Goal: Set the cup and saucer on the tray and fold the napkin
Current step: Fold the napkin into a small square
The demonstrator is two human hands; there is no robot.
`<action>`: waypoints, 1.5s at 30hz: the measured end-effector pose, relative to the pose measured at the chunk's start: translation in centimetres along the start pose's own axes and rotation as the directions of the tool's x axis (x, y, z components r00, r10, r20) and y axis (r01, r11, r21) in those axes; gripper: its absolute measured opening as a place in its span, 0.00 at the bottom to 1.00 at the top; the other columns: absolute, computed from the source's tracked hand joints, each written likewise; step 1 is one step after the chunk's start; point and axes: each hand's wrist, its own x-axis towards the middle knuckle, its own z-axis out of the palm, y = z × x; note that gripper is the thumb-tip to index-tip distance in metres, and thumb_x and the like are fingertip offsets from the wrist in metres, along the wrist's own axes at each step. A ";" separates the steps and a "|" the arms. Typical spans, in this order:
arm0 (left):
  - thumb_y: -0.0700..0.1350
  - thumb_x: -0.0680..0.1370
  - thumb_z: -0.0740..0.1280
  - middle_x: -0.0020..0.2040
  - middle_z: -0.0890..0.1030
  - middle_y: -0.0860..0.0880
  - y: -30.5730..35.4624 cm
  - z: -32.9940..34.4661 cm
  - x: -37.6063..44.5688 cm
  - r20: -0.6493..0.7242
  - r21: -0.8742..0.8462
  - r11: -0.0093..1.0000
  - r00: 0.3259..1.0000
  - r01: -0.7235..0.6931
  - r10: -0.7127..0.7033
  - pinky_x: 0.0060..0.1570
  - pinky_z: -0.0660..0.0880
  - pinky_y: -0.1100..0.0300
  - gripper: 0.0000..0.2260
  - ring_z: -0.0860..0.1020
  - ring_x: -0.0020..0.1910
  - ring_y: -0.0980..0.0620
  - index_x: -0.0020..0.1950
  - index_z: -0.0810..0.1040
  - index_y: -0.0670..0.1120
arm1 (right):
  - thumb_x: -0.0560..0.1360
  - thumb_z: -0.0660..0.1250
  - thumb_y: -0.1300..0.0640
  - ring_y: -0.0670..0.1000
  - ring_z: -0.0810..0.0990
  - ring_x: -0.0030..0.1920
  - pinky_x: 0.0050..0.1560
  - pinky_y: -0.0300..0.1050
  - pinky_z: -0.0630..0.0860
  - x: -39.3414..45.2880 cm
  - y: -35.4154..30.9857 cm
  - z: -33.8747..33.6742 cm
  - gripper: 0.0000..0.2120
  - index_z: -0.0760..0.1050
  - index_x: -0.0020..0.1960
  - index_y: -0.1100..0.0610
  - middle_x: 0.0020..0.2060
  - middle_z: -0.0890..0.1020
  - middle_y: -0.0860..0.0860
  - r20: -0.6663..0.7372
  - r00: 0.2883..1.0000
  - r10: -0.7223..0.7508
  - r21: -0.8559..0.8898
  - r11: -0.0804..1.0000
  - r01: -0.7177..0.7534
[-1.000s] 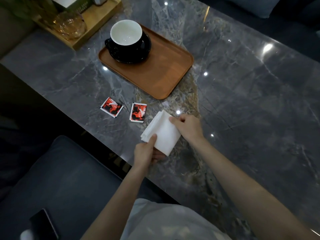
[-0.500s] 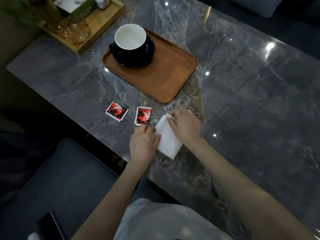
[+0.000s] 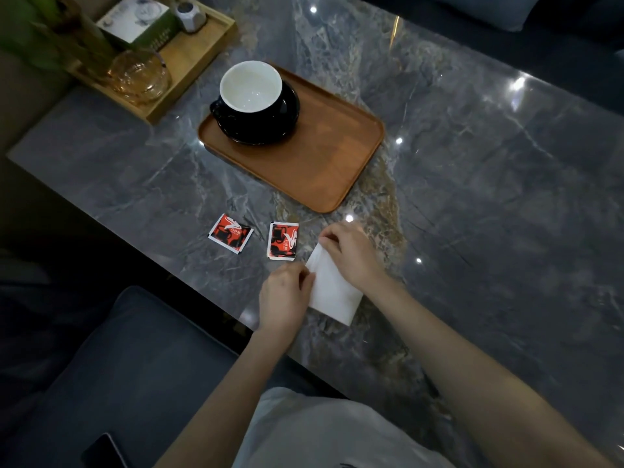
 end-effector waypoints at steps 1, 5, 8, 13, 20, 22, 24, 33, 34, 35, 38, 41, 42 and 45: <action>0.44 0.74 0.67 0.39 0.81 0.43 0.0 -0.1 0.2 0.012 -0.002 1.000 1.000 0.020 -0.020 0.37 0.74 0.51 0.07 0.78 0.39 0.43 0.42 0.77 0.40 | 0.76 0.64 0.57 0.55 0.73 0.52 0.50 0.45 0.68 -0.1 0.0 0.3 0.08 0.78 0.46 0.61 0.45 0.79 0.56 -0.039 0.999 -0.008 -0.006 1.000 0.008; 0.45 0.73 0.69 0.39 0.82 0.44 -0.2 -0.3 0.8 0.061 -0.051 0.992 0.992 0.114 -0.111 0.41 0.75 0.52 0.05 0.79 0.41 0.42 0.41 0.78 0.43 | 0.74 0.66 0.59 0.56 0.75 0.46 0.45 0.49 0.71 -0.9 0.4 1.6 0.05 0.79 0.44 0.60 0.41 0.78 0.56 -0.216 0.974 -0.072 -0.081 0.995 0.056; 0.45 0.73 0.69 0.39 0.83 0.45 -0.2 -0.4 1.0 0.071 -0.040 0.994 0.993 0.102 -0.099 0.41 0.75 0.53 0.05 0.79 0.41 0.43 0.41 0.79 0.44 | 0.74 0.63 0.56 0.55 0.75 0.45 0.43 0.49 0.71 -1.0 0.5 2.2 0.08 0.78 0.44 0.59 0.40 0.79 0.55 -0.259 0.962 -0.087 -0.169 0.985 0.043; 0.45 0.74 0.68 0.41 0.82 0.46 -0.3 -0.6 0.9 0.084 -0.020 0.999 0.996 0.042 -0.040 0.39 0.73 0.55 0.06 0.79 0.42 0.43 0.42 0.78 0.43 | 0.77 0.54 0.56 0.51 0.73 0.54 0.55 0.45 0.64 -3.5 0.0 1.5 0.15 0.76 0.55 0.58 0.51 0.81 0.54 -0.316 0.940 -0.126 -0.305 0.952 0.025; 0.41 0.71 0.68 0.45 0.78 0.42 -0.1 0.3 0.9 0.048 0.254 0.935 0.968 -0.250 0.246 0.30 0.73 0.52 0.05 0.77 0.41 0.42 0.44 0.76 0.40 | 0.76 0.49 0.47 0.55 0.57 0.72 0.72 0.50 0.45 -8.5 0.9 3.8 0.29 0.59 0.71 0.64 0.71 0.65 0.61 -0.159 0.985 0.071 -0.417 0.899 -0.132; 0.40 0.66 0.71 0.49 0.80 0.42 -0.1 0.9 1.0 0.044 0.358 0.843 0.909 -0.401 0.414 0.36 0.74 0.53 0.11 0.76 0.47 0.44 0.48 0.77 0.42 | 0.77 0.48 0.46 0.53 0.54 0.73 0.72 0.50 0.42 -8.4 1.2 4.0 0.30 0.56 0.72 0.64 0.72 0.63 0.59 -0.131 0.988 0.082 -0.458 0.879 -0.133; 0.42 0.70 0.63 0.60 0.79 0.42 -0.3 1.5 1.5 0.142 0.408 0.720 0.818 -0.561 0.557 0.53 0.69 0.53 0.16 0.74 0.59 0.44 0.58 0.75 0.43 | 0.77 0.47 0.45 0.54 0.56 0.74 0.72 0.51 0.43 -8.3 1.2 4.1 0.30 0.56 0.73 0.63 0.73 0.63 0.59 -0.105 0.990 0.098 -0.499 0.855 -0.138; 0.52 0.78 0.49 0.73 0.65 0.43 -2.9 1.4 3.6 0.413 0.475 0.608 0.772 -0.636 0.484 0.67 0.55 0.48 0.26 0.63 0.72 0.48 0.72 0.60 0.39 | 0.79 0.37 0.42 0.53 0.55 0.73 0.72 0.52 0.42 -8.2 1.7 3.8 0.32 0.53 0.73 0.63 0.73 0.62 0.58 -0.065 0.995 0.076 -0.487 0.868 -0.098; 0.52 0.78 0.49 0.73 0.64 0.44 -3.1 1.6 3.6 0.410 0.470 0.617 0.775 -0.631 0.481 0.67 0.54 0.48 0.26 0.60 0.73 0.49 0.72 0.59 0.39 | 0.79 0.37 0.42 0.53 0.54 0.73 0.72 0.51 0.42 -8.4 1.7 3.6 0.32 0.54 0.73 0.63 0.73 0.62 0.58 -0.075 0.995 0.072 -0.479 0.872 -0.099; 0.52 0.78 0.49 0.73 0.63 0.44 -3.1 1.7 3.5 0.402 0.466 0.628 0.781 -0.623 0.477 0.68 0.53 0.49 0.26 0.58 0.73 0.50 0.73 0.58 0.40 | 0.79 0.38 0.43 0.53 0.53 0.73 0.72 0.51 0.42 -8.8 1.7 3.4 0.31 0.54 0.73 0.63 0.73 0.62 0.59 -0.097 0.992 0.080 -0.462 0.879 -0.116; 0.52 0.79 0.49 0.74 0.61 0.45 -3.2 1.9 3.5 0.379 0.457 0.646 0.791 -0.611 0.481 0.70 0.46 0.51 0.26 0.54 0.72 0.51 0.73 0.56 0.40 | 0.78 0.47 0.44 0.54 0.52 0.73 0.71 0.52 0.45 -10.6 1.8 3.2 0.31 0.54 0.73 0.64 0.73 0.60 0.61 -0.176 0.976 0.126 -0.406 0.894 -0.188; 0.52 0.79 0.48 0.74 0.61 0.44 -3.2 2.0 3.6 0.375 0.463 0.646 0.794 -0.607 0.478 0.69 0.49 0.50 0.26 0.55 0.72 0.51 0.73 0.55 0.40 | 0.79 0.41 0.44 0.54 0.53 0.73 0.72 0.53 0.47 -12.2 2.0 3.6 0.31 0.55 0.72 0.64 0.73 0.60 0.60 -0.096 0.990 0.101 -0.449 0.883 -0.134; 0.51 0.79 0.48 0.74 0.61 0.44 -3.2 2.0 3.5 0.374 0.465 0.647 0.796 -0.605 0.476 0.69 0.49 0.50 0.26 0.56 0.72 0.51 0.73 0.56 0.40 | 0.79 0.39 0.44 0.54 0.53 0.73 0.72 0.53 0.46 -12.4 2.3 3.7 0.31 0.56 0.72 0.64 0.73 0.61 0.60 -0.065 0.993 0.099 -0.464 0.878 -0.118; 0.51 0.79 0.49 0.74 0.62 0.44 -3.1 2.1 3.5 0.366 0.462 0.657 0.803 -0.596 0.471 0.69 0.49 0.50 0.26 0.58 0.73 0.50 0.73 0.57 0.40 | 0.79 0.40 0.44 0.53 0.54 0.73 0.72 0.52 0.45 -12.2 2.8 3.9 0.30 0.57 0.72 0.63 0.72 0.63 0.59 -0.032 0.994 0.101 -0.505 0.857 -0.103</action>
